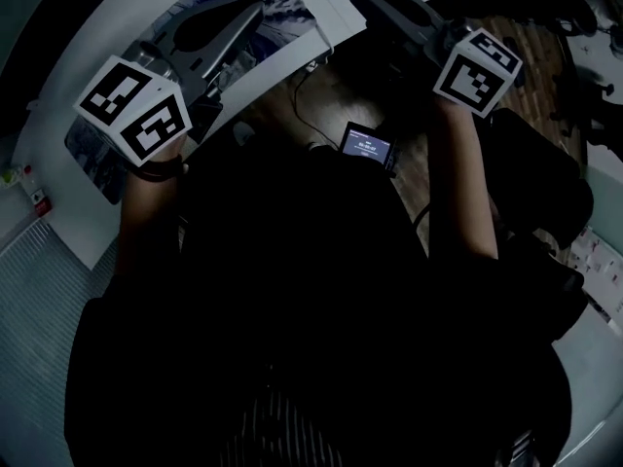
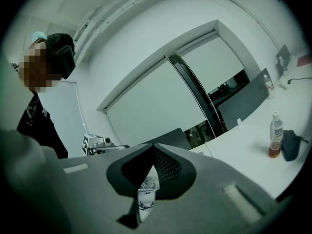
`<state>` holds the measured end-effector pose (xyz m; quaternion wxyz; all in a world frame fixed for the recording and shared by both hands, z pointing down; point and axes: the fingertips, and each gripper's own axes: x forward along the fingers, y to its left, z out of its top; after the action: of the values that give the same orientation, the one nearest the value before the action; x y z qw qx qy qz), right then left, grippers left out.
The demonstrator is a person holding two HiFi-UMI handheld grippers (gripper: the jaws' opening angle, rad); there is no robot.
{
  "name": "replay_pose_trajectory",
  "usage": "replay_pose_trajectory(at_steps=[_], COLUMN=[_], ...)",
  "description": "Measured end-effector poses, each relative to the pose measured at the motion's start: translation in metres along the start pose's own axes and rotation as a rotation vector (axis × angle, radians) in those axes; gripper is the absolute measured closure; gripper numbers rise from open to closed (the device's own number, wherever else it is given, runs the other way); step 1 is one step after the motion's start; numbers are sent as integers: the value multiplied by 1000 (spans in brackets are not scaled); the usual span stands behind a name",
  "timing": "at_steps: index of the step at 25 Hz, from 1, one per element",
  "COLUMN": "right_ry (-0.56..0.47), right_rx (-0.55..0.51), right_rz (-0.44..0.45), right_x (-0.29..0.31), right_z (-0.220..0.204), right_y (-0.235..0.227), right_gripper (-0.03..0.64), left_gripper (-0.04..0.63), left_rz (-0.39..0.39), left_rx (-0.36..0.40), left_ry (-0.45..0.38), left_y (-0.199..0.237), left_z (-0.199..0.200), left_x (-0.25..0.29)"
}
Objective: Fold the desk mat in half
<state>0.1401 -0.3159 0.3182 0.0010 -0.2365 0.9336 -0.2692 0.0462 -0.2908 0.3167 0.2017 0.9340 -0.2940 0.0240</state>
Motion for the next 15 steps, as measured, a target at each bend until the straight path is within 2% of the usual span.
replay_pose_trajectory(at_steps=[8, 12, 15], right_ry=[33, 49, 86], right_rx=[-6, 11, 20], right_rz=[-86, -108, -106], right_x=[52, 62, 73], right_z=[7, 1, -7], right_y=[-12, -25, -42], right_gripper=[614, 614, 614], left_gripper=[589, 589, 589], left_rz=[-43, -60, -44], left_rx=[-47, -63, -57], left_ry=[4, 1, 9], left_y=[52, 59, 66], left_z=[-1, 0, -3], left_x=[-21, -21, -17])
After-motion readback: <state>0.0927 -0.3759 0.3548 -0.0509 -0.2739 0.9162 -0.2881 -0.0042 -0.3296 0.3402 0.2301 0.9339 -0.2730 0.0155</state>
